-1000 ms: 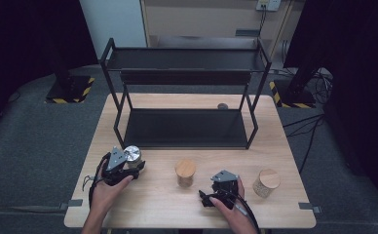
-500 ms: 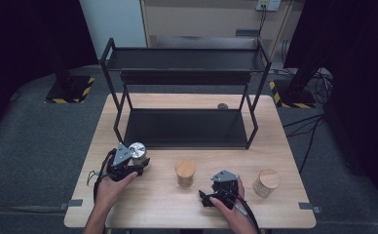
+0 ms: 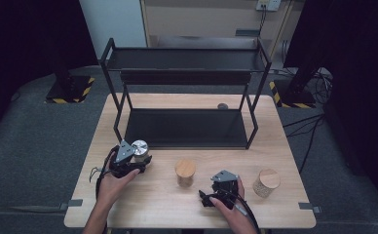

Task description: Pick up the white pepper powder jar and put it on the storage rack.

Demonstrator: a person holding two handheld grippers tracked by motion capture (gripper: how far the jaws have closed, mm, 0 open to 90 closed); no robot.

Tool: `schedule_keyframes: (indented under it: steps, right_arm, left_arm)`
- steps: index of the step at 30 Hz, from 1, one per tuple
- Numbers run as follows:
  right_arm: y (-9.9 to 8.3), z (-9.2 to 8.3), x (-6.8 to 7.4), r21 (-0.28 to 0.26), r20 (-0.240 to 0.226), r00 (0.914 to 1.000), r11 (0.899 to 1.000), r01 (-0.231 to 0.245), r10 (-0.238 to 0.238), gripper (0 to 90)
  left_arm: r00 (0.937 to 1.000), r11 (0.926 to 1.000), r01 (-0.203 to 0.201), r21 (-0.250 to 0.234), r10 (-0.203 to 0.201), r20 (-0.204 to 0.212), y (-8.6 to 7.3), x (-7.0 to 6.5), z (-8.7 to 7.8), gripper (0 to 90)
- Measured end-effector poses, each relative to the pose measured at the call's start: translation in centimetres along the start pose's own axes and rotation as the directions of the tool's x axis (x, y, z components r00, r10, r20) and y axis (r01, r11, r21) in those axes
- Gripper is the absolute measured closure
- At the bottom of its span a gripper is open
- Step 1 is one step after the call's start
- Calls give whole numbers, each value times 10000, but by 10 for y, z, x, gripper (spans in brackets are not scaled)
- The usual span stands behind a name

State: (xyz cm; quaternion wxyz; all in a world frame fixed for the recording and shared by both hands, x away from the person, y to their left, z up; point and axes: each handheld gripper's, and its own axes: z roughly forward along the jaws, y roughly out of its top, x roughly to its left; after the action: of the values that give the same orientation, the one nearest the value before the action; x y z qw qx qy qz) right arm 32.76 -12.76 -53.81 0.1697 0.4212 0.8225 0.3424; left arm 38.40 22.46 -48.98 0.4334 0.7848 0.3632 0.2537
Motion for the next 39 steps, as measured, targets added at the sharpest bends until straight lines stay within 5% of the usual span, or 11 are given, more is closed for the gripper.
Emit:
schedule_keyframes:
  steps: [39]
  right_arm:
    - [0, 0, 0, 2, -6, 10000, 10000, 4, -4, 4]
  left_arm:
    - [9995, 9995, -300, 23, 300, -68, 34, 0, 44, 298]
